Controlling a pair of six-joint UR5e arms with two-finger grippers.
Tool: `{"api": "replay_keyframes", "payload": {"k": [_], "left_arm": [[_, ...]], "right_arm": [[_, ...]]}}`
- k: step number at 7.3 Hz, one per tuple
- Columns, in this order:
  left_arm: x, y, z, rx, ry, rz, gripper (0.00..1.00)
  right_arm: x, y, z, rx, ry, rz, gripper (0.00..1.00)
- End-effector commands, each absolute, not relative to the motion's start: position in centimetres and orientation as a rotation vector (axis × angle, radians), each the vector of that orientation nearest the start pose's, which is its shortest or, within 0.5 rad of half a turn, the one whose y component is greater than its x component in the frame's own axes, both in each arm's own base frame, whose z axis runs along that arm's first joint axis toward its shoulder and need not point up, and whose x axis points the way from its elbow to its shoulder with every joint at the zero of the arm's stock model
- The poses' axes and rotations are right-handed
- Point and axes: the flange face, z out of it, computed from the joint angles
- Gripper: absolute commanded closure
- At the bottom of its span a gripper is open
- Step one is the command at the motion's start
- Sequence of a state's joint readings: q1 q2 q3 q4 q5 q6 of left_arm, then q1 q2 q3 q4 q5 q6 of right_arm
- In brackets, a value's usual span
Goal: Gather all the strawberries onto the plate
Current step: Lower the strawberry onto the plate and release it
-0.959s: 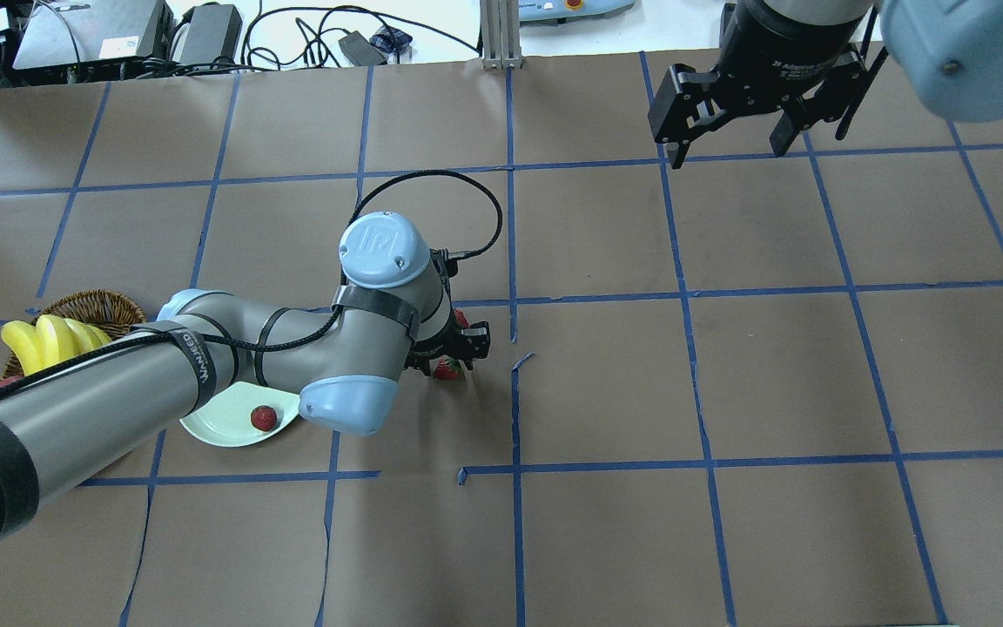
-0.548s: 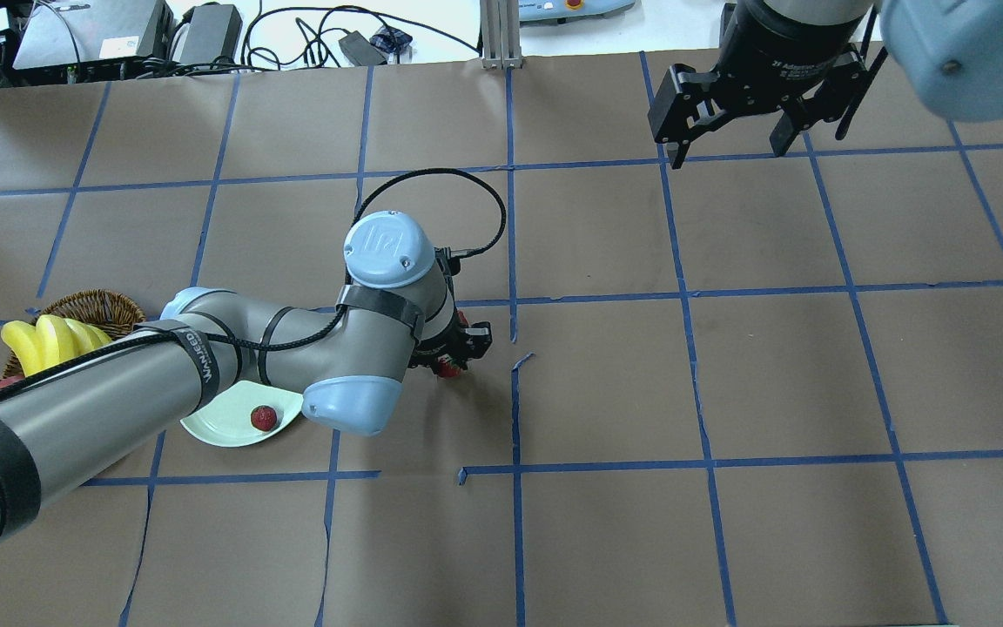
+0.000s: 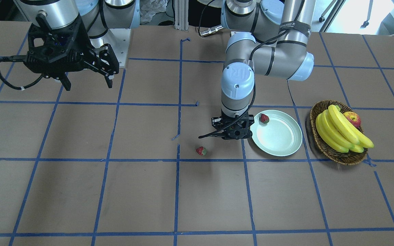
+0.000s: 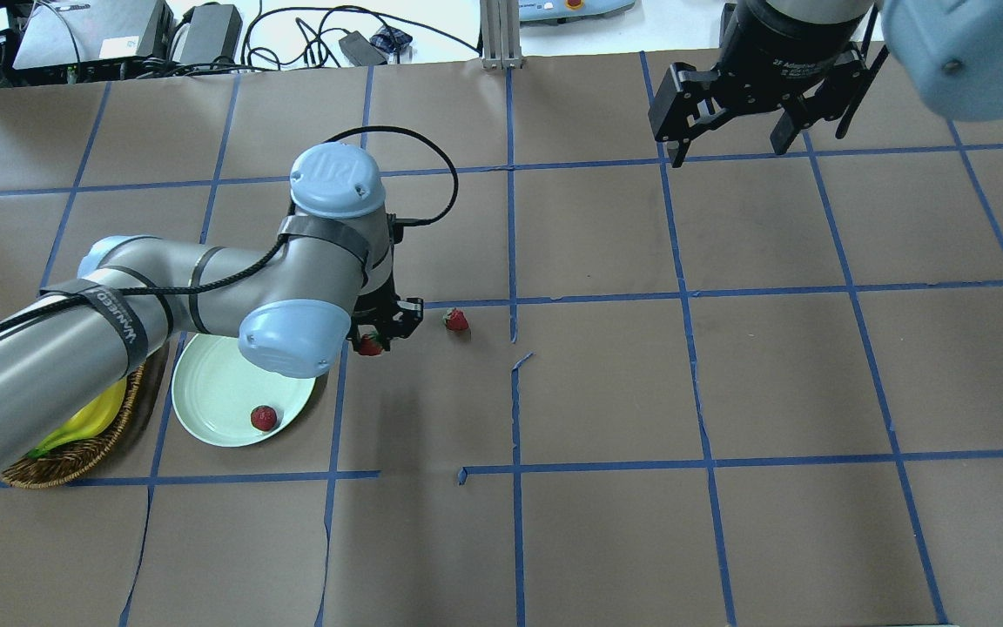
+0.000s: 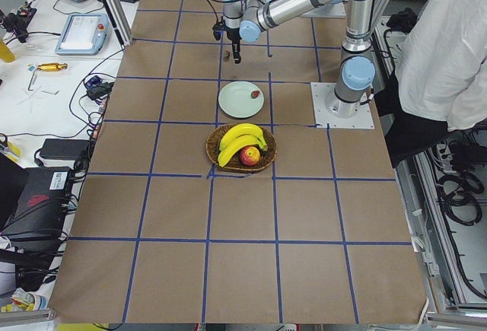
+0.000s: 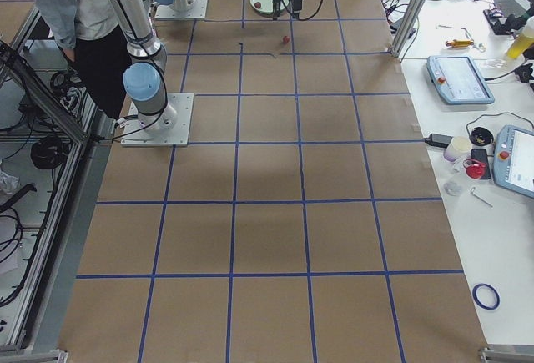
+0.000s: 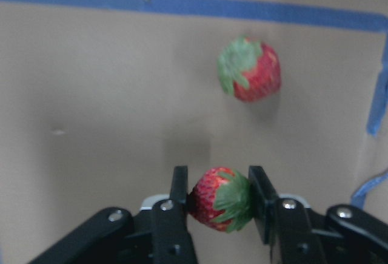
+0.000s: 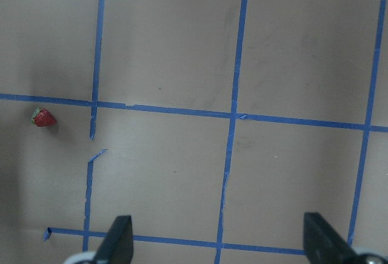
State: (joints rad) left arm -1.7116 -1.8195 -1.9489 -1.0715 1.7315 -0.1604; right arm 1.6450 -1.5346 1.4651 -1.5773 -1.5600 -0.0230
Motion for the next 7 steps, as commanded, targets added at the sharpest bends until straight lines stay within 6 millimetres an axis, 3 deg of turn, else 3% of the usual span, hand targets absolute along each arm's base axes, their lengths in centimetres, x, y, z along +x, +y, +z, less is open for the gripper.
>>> {"api": "replay_keyframes", "payload": {"k": [1,2,3,4,5,7], "left_arm": [[-8.7,-49.3,22.7,0.011,2.93,0.286,0.86],[-6.2,-49.7,21.6,0.002,2.944,0.272,0.82],[-5.8,-50.1,21.1,0.058,2.954,0.264,0.13],[-6.5,-49.9,21.5,0.057,2.954,0.262,0.0],[-8.6,-49.9,22.5,0.0,3.012,0.212,0.0],[-16.7,-49.5,23.8,-0.187,3.052,0.11,0.0]], "right_arm": [[17.3,-50.2,52.2,-0.154,3.123,-0.117,0.0],[17.2,-50.3,52.3,-0.154,3.123,-0.122,0.0],[17.2,-50.3,52.3,-0.154,3.123,-0.122,0.0],[17.2,-50.3,52.3,-0.154,3.123,-0.12,0.0],[17.2,-50.3,52.3,-0.152,3.123,-0.12,0.0],[17.2,-50.3,52.3,-0.152,3.123,-0.12,0.0]]}}
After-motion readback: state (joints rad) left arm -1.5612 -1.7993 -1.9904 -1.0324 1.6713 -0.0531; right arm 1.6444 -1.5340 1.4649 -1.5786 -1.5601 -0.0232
